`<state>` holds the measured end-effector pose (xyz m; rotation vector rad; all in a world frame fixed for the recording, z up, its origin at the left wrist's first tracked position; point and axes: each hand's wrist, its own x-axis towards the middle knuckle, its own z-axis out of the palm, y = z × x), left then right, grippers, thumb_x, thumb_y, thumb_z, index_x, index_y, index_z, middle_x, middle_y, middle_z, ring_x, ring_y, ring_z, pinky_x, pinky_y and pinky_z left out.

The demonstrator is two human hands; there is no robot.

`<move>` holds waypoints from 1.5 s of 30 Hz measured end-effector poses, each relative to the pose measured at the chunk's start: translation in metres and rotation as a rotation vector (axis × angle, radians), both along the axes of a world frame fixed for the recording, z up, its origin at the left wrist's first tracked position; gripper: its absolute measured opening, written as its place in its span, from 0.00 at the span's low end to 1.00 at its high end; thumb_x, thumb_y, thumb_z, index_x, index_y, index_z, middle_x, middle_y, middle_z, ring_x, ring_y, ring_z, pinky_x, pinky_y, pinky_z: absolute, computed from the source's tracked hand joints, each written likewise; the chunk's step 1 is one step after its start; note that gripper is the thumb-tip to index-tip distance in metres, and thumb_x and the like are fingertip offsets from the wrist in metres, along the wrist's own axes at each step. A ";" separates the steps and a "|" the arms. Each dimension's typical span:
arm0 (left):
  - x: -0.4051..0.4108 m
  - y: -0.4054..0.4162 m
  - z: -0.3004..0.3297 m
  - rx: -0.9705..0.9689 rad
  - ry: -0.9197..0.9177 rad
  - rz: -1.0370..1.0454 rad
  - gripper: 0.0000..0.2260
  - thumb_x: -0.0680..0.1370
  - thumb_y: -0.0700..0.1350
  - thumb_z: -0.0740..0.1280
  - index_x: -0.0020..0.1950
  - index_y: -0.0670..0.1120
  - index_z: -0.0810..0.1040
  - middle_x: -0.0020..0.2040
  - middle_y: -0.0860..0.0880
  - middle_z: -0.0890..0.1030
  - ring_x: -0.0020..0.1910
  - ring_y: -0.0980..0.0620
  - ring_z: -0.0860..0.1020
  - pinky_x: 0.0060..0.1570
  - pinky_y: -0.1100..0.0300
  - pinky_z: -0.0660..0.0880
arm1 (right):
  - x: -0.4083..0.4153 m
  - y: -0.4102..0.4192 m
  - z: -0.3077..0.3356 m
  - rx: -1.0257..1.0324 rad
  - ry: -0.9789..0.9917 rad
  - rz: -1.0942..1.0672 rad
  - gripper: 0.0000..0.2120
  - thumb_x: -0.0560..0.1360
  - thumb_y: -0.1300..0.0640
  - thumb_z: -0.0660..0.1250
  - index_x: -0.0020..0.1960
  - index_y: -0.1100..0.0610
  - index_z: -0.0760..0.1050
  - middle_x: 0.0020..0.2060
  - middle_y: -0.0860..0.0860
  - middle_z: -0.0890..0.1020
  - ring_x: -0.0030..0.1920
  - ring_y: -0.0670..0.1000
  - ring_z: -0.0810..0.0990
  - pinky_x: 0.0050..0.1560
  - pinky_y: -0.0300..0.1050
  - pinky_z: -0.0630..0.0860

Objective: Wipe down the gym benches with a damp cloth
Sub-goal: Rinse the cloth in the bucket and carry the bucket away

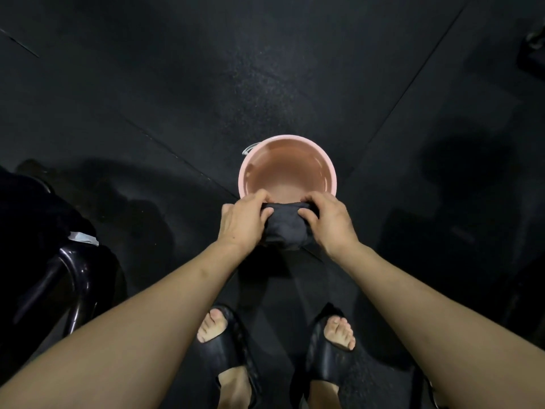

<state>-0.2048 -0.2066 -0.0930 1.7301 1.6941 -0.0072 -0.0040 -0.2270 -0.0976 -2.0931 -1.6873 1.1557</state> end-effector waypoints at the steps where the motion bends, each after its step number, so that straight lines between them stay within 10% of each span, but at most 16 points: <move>1: 0.000 -0.002 -0.001 0.067 0.025 -0.026 0.06 0.83 0.48 0.65 0.60 0.55 0.75 0.57 0.52 0.79 0.57 0.46 0.76 0.56 0.52 0.66 | 0.000 0.002 -0.002 0.020 -0.053 0.030 0.10 0.80 0.53 0.70 0.61 0.52 0.80 0.56 0.51 0.81 0.60 0.55 0.77 0.63 0.55 0.75; 7: -0.007 -0.030 -0.003 0.157 0.165 -0.247 0.12 0.82 0.58 0.61 0.62 0.58 0.79 0.60 0.55 0.75 0.60 0.49 0.71 0.58 0.50 0.66 | 0.004 0.001 -0.008 0.100 -0.183 0.035 0.12 0.78 0.50 0.73 0.59 0.53 0.79 0.57 0.51 0.77 0.60 0.55 0.73 0.62 0.53 0.73; 16: 0.011 -0.031 -0.002 0.048 0.320 -0.368 0.20 0.82 0.65 0.53 0.67 0.57 0.74 0.66 0.55 0.76 0.71 0.49 0.66 0.71 0.44 0.58 | 0.027 0.011 -0.020 -0.180 0.125 -0.646 0.09 0.82 0.57 0.62 0.60 0.50 0.76 0.58 0.50 0.81 0.54 0.50 0.80 0.51 0.43 0.72; 26: 0.013 -0.031 -0.008 0.070 0.324 -0.364 0.27 0.80 0.64 0.63 0.77 0.62 0.60 0.66 0.53 0.75 0.71 0.46 0.67 0.75 0.36 0.53 | 0.013 -0.031 -0.007 0.055 0.106 -0.498 0.07 0.81 0.50 0.68 0.57 0.51 0.76 0.54 0.47 0.78 0.51 0.43 0.78 0.56 0.45 0.76; 33: 0.013 -0.027 0.000 0.178 0.215 -0.373 0.13 0.75 0.59 0.71 0.56 0.58 0.76 0.57 0.50 0.69 0.63 0.46 0.66 0.76 0.40 0.54 | -0.008 -0.077 -0.007 -0.118 0.299 -0.498 0.15 0.78 0.57 0.74 0.64 0.50 0.78 0.50 0.47 0.82 0.47 0.40 0.81 0.52 0.42 0.78; 41: -0.026 -0.058 0.043 0.328 -0.144 -0.407 0.14 0.73 0.50 0.77 0.55 0.51 0.79 0.73 0.44 0.71 0.74 0.44 0.68 0.78 0.38 0.55 | 0.001 -0.103 0.030 -0.087 0.360 -0.136 0.24 0.73 0.53 0.80 0.65 0.46 0.76 0.71 0.35 0.71 0.75 0.42 0.69 0.74 0.40 0.66; 45: -0.041 -0.064 0.059 0.312 -0.227 -0.439 0.17 0.71 0.46 0.79 0.53 0.52 0.74 0.58 0.55 0.80 0.65 0.54 0.77 0.79 0.39 0.53 | -0.003 -0.103 0.059 -0.028 0.429 -0.146 0.16 0.76 0.60 0.76 0.62 0.49 0.79 0.58 0.42 0.84 0.62 0.48 0.82 0.66 0.56 0.77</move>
